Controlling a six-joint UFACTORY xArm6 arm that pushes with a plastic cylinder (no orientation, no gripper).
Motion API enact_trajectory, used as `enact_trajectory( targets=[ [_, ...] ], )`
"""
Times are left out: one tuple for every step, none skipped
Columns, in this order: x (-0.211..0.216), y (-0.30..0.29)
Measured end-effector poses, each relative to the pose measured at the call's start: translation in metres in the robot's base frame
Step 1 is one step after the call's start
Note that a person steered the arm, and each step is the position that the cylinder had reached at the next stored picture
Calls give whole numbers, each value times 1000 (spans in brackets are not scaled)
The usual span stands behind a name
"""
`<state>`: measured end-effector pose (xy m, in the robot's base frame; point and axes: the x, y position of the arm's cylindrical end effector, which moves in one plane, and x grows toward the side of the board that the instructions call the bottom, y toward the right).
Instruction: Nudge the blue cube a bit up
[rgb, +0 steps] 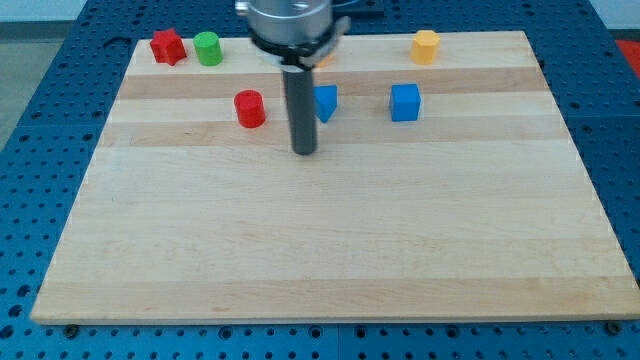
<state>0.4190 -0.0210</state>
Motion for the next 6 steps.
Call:
enact_trajectory(
  targets=[
    [8, 52],
    [8, 95],
    [8, 119],
    [8, 119],
    [8, 121],
    [-13, 147]
  ],
)
